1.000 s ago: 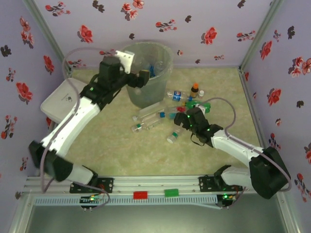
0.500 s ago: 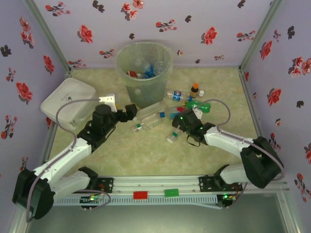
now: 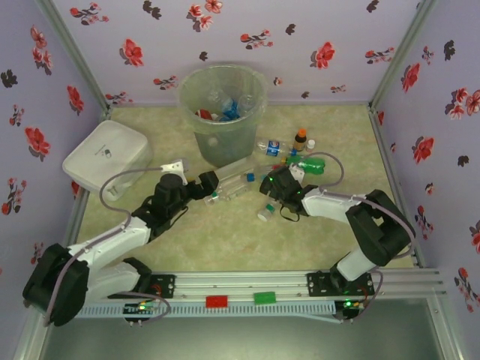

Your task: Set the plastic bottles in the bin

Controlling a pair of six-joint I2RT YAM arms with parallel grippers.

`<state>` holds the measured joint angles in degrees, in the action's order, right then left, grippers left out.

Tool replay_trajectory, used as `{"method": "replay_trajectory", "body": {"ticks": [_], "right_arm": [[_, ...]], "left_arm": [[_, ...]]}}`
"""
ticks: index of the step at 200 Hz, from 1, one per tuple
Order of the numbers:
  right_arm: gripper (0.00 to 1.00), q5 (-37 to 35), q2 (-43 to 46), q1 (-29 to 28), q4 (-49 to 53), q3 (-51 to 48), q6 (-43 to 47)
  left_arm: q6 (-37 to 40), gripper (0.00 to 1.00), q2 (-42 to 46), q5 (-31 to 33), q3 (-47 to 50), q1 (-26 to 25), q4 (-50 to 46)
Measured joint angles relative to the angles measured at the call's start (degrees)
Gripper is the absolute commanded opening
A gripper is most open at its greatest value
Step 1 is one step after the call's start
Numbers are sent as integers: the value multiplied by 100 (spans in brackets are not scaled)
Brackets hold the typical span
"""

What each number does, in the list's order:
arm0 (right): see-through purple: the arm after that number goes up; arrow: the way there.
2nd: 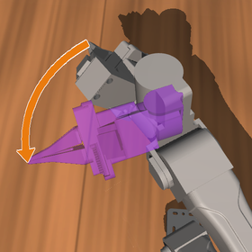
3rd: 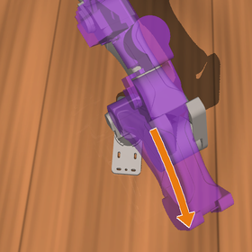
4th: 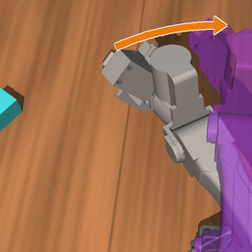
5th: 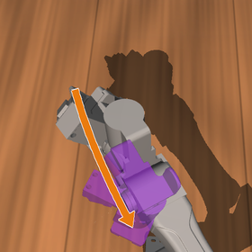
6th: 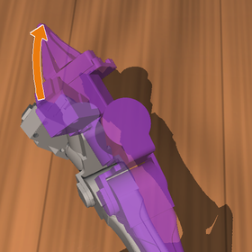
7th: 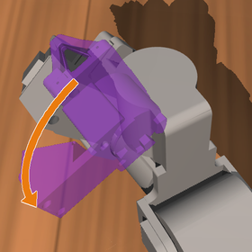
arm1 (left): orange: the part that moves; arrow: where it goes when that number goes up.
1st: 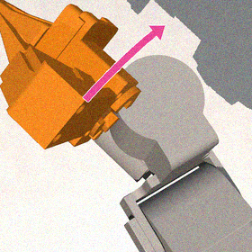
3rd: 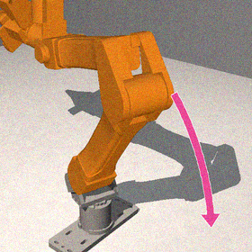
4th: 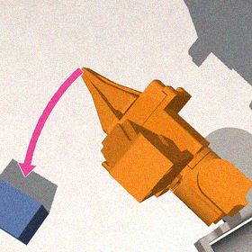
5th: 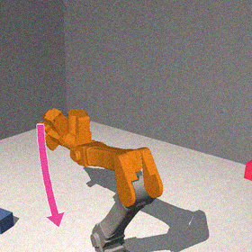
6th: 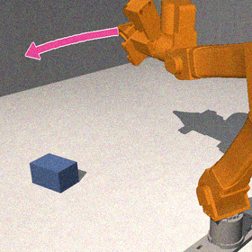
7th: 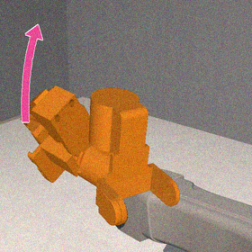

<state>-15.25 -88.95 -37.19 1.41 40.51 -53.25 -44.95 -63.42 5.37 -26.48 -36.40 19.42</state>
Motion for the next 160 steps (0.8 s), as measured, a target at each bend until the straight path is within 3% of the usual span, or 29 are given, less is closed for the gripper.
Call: {"method": "replay_trajectory", "body": {"ticks": [49, 88, 160], "right_arm": [[83, -20, 0, 0, -168, -72, -157], [69, -111, 101, 0, -203, -260, -205], [53, -155, 673, 0, -256, -632, -186]], "left_arm": [[39, 100, -446, -2, -157, 2, 138], [74, 100, -455, 0, -313, 0, 168], [68, 100, -442, 20, -278, 2, 168]]}}
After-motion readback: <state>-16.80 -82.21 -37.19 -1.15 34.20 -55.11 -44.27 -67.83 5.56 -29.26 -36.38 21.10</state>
